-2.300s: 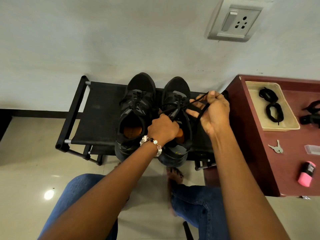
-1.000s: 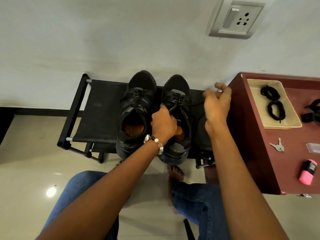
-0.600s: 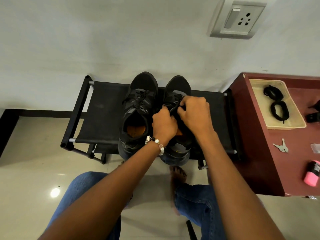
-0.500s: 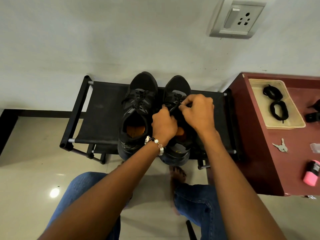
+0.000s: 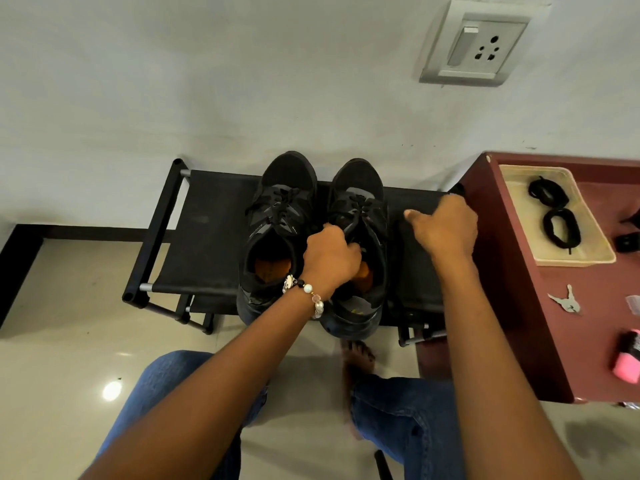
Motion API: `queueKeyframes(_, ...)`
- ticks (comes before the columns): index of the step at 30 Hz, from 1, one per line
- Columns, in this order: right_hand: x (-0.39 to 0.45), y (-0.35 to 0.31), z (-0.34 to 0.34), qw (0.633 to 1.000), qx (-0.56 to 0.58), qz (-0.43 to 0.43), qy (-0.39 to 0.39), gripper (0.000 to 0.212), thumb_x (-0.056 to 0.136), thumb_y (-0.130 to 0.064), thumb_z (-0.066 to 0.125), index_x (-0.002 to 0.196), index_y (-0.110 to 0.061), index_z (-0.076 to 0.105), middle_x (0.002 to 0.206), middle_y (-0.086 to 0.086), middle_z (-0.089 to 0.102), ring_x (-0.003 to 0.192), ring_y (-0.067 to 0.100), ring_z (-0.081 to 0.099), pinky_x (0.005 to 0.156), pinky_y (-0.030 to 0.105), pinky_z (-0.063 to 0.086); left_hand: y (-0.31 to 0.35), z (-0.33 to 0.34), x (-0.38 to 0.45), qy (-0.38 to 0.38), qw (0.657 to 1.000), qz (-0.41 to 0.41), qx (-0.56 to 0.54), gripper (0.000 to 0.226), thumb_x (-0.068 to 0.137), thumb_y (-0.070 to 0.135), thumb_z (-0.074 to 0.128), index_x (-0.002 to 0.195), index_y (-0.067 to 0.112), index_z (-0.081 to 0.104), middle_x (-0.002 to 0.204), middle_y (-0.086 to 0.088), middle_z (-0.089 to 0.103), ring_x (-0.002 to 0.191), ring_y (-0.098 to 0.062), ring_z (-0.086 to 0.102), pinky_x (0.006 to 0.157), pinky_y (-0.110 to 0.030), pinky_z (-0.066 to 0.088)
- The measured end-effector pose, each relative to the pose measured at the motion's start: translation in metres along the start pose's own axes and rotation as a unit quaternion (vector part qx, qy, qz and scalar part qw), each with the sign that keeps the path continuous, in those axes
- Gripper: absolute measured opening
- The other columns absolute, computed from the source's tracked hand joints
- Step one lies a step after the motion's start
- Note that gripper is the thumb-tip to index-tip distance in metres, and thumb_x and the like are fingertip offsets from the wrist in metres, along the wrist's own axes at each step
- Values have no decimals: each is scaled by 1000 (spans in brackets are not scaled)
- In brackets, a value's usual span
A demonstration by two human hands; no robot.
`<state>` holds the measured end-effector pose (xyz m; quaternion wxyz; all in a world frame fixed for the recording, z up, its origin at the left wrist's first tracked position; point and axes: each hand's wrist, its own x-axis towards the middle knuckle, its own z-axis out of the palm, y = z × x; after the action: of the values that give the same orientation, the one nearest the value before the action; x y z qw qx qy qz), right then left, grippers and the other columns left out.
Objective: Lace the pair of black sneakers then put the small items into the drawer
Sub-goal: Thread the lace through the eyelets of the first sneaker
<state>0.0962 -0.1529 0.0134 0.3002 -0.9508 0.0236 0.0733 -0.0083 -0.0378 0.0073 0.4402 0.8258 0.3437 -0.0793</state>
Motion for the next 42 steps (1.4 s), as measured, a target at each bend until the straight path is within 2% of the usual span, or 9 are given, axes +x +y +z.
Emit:
queueKeyframes(3,-9,-20,-15,983,52,-81,-155,38,78,-25,82,109,-9,67,106,10,68,98,26,67,81,40,58,7,-26,-8,-23,995,28,89,27,91,36,62,79,13,52,83,-6,55,78,-25,58,57,-30,43)
queueKeyframes(6,-26,-32,-8,953,-69,-94,-280,46,74,-28,85,109,-12,60,105,12,62,86,30,67,70,42,61,18,-47,-5,120,979,120,113,22,93,30,59,86,11,68,84,-8,64,77,-25,63,54,-25,40)
queueKeyframes(8,-35,-29,4,953,-157,-133,-221,45,78,-34,80,106,-10,53,109,16,59,93,37,63,76,43,56,28,-48,7,149,968,193,61,17,93,20,60,97,14,75,96,-3,72,86,-18,66,70,-22,50)
queueKeyframes(13,-37,-10,17,971,-128,-145,-144,32,90,-27,65,103,0,56,106,22,60,96,43,59,70,39,46,27,-28,45,-38,956,245,155,25,89,21,67,113,15,72,121,-2,67,113,-17,60,103,-29,42)
queueKeyframes(20,-18,6,19,984,-19,-111,-137,33,85,-18,66,58,-6,51,60,8,54,56,26,57,45,27,42,15,-12,47,38,965,227,127,26,84,9,66,108,14,74,110,-5,69,103,-23,62,92,-37,51)
queueKeyframes(23,-17,10,19,986,21,-101,-131,31,85,-16,68,62,3,61,65,16,64,56,28,65,52,38,58,17,-2,47,97,961,210,154,25,83,9,66,106,16,74,109,-4,69,103,-23,62,85,-33,51)
queueKeyframes(28,-18,11,19,985,8,-117,-127,39,87,-14,67,53,-5,51,58,8,56,55,26,62,48,26,44,11,14,42,190,908,244,283,28,88,7,63,116,9,61,112,-9,59,98,-32,59,67,-33,45)
queueKeyframes(33,-17,11,16,982,12,-129,-135,33,86,-14,68,63,8,56,63,16,62,54,27,65,52,38,57,13,16,41,203,872,283,345,25,85,4,65,110,5,63,104,-12,65,80,-33,64,52,-31,37)
queueKeyframes(42,-31,8,22,979,-40,-163,-115,26,92,-23,57,77,-3,54,80,12,59,74,33,58,63,38,49,0,23,49,258,888,279,259,11,72,14,77,73,11,66,58,-5,59,45,-27,56,48,-25,28)
